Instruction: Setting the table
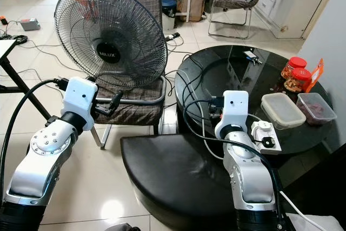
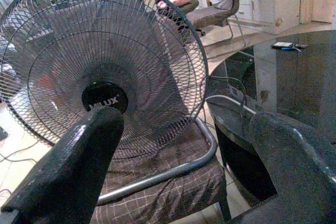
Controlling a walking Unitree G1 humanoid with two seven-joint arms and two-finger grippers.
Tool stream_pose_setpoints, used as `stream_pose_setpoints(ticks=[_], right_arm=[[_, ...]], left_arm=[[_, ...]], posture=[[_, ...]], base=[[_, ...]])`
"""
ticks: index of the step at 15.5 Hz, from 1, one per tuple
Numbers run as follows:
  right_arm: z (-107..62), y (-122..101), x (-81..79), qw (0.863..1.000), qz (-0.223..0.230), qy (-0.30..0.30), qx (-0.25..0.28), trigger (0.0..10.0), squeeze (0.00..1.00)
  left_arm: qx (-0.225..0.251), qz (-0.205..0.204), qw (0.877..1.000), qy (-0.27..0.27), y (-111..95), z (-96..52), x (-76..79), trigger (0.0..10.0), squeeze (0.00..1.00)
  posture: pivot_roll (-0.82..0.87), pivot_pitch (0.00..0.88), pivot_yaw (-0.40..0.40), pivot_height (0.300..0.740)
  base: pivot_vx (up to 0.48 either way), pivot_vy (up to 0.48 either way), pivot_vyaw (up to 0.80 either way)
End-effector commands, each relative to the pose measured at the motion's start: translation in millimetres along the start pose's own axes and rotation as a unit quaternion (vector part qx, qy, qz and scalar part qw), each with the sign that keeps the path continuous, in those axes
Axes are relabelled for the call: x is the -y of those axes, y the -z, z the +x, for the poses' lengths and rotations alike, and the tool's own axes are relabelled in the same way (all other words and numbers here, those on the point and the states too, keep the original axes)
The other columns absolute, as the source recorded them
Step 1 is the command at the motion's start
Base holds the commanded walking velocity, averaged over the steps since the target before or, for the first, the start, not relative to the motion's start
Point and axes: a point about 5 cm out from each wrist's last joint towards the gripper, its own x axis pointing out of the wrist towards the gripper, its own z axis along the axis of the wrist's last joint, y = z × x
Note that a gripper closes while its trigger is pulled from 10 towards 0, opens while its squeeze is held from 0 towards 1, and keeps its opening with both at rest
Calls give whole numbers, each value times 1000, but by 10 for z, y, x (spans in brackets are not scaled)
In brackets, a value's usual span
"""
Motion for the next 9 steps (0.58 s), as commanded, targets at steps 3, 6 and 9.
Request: stream_pose_setpoints(ticks=[3,6,9], right_arm=[[-74,-83,-23,997,62,-34,38,10000,0],[-100,-99,-114,994,-56,-70,61,10000,0],[-111,-120,-188,991,-42,-104,73,10000,0]], left_arm=[[-82,-10,993,-79,235,-203,-183,10000,0],[-50,18,996,-73,22,-204,-163,10000,0],[10,36,997,-74,-234,-175,-195,10000,0]], posture=[[19,51,-62,740],[29,53,-58,740],[32,53,-48,740]], base=[[0,0,0],[0,0,267],[0,0,800]])
